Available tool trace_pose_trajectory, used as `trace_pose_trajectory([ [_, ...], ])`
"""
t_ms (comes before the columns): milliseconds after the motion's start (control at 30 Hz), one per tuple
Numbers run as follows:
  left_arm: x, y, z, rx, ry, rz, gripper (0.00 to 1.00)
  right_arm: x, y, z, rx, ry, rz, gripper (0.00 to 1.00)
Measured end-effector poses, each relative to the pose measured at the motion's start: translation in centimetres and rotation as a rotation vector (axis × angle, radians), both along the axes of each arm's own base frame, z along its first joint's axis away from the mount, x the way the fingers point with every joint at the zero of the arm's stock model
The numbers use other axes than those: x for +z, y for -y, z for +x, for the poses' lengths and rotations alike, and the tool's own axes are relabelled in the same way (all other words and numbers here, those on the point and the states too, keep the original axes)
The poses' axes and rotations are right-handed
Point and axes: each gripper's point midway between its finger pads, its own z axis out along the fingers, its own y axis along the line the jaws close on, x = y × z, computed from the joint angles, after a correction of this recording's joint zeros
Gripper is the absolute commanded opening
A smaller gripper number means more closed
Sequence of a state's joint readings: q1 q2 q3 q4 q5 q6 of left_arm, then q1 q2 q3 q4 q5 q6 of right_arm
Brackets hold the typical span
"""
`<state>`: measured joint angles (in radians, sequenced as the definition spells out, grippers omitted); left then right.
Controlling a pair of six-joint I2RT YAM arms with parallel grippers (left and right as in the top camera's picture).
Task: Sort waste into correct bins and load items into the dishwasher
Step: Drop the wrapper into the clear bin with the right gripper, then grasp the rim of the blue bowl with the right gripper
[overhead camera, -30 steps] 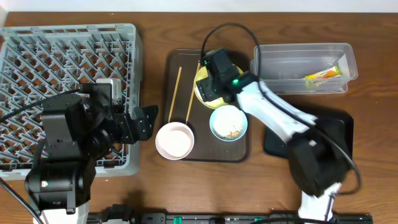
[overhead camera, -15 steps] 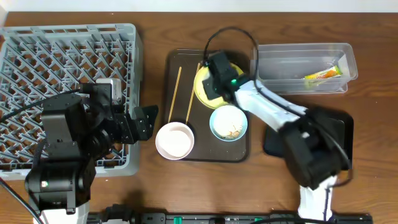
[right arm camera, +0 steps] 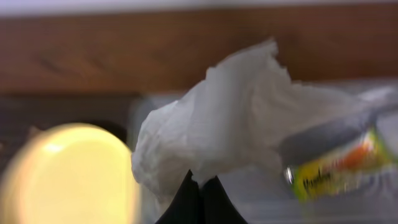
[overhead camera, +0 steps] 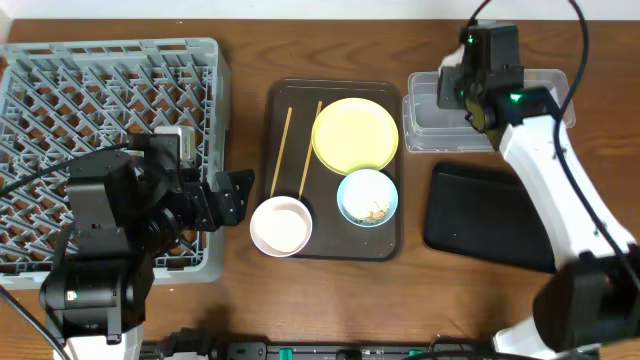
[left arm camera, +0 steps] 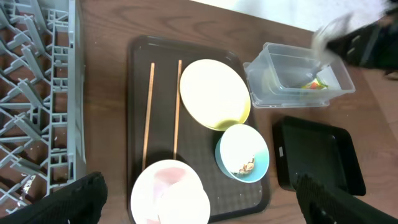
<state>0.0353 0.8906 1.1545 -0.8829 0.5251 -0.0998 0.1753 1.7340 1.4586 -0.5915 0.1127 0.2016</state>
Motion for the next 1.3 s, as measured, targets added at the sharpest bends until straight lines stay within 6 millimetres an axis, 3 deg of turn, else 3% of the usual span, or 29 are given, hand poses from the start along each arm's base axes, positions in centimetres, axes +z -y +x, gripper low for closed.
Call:
trace_pose_trajectory([
  [33,0.0,0.0,0.0,0.0,0.0,0.0,0.98,-1.6,0.4,0.0,-0.01,-0.042,-0.004,0.42],
  [67,0.0,0.0,0.0,0.0,0.0,0.0,0.98,-2.9,0.7,-0.1,-0.012,-0.073,-0.008,0.6],
  [100,0.0,0.0,0.0,0.0,0.0,0.0,0.98,-4.2,0.8,-0.1,-0.007,-0.103,-0.013,0.63],
  [200,0.0,0.0,0.0,0.0,0.0,0.0,0.98,-5.9,0.5,-0.7,0.011,-0.159,-0.008,0.64],
  [300,0.0,0.0,0.0,0.0,0.0,0.0,0.98,-5.0,-0.2,-2.2,0.046,-0.189,0.027,0.65],
  [367,0.0,0.0,0.0,0.0,0.0,0.0,0.98,-2.8,-0.9,-3.4,0.076,-0.175,0.066,0.64],
  [433,0.0,0.0,0.0,0.0,-0.001,0.0,0.98,0.6,-2.2,-5.0,0.128,-0.131,0.115,0.6],
  [567,0.0,0.0,0.0,0.0,-0.002,0.0,0.98,7.2,-7.2,-10.0,0.303,-0.059,0.205,0.46],
  [633,0.0,0.0,0.0,0.0,-0.002,0.0,0.98,8.6,-10.2,-12.6,0.406,-0.063,0.229,0.39],
  [700,0.0,0.0,0.0,0.0,-0.002,0.0,0.98,8.3,-13.0,-14.9,0.485,-0.108,0.242,0.38],
  [800,0.0,0.0,0.0,0.0,-0.002,0.0,0.98,5.4,-15.9,-17.1,0.506,-0.211,0.224,0.35],
  [867,0.0,0.0,0.0,0.0,-0.002,0.0,0.98,2.5,-17.2,-17.9,0.478,-0.28,0.197,0.36],
  [1033,0.0,0.0,0.0,0.0,-0.002,0.0,0.98,-5.1,-19.7,-18.3,0.431,-0.387,0.132,0.38],
  [1200,0.0,0.0,0.0,0.0,-0.002,0.0,0.98,-10.5,-20.9,-17.7,0.389,-0.456,0.104,0.32],
  [1300,0.0,0.0,0.0,0.0,-0.002,0.0,0.98,-12.9,-20.7,-17.7,0.354,-0.503,0.081,0.17],
])
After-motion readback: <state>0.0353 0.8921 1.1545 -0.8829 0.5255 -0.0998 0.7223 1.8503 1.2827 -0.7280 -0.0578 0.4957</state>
